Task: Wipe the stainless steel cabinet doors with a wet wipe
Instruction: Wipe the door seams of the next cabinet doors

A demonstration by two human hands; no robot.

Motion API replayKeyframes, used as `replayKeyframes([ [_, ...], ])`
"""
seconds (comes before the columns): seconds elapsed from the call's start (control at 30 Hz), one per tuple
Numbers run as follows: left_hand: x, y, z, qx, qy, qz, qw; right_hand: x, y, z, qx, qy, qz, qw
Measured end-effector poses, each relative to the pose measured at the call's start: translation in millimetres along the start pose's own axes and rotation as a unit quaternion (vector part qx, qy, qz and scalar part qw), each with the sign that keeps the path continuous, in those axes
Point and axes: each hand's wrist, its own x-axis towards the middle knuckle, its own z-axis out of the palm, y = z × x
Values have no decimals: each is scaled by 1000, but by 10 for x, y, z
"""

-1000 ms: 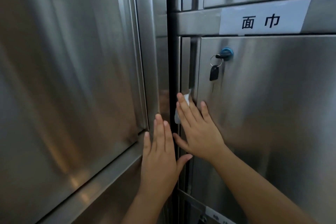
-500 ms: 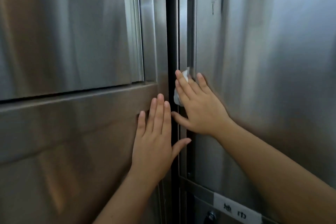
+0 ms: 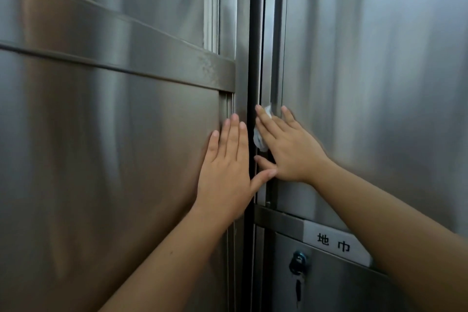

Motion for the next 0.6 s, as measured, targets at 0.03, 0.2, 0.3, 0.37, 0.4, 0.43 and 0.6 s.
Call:
replayKeyframes([
  [0.03,-38,5,18,-2,-7,0,1000,-15,-13,5,2,-5,0,1000],
  [0.2,-204,51,85,-19,-33,-5,999,-118,-92,61,14,-19,-9,1000],
  [0.3,-309,76,163,-5,-43,-4,999,-230,-185,153,18,-27,-14,999],
  [0.37,-390,99,218,24,-44,-3,999,-297,-238,210,21,-33,-20,999],
  [0.4,-429,110,239,39,-47,-2,998,-322,-255,234,23,-35,-21,999],
  [0.43,-465,123,255,49,-56,-2,997,-344,-270,254,26,-36,-22,999],
  [0.6,-635,175,360,23,-79,6,997,-532,-414,388,11,-58,-35,998],
])
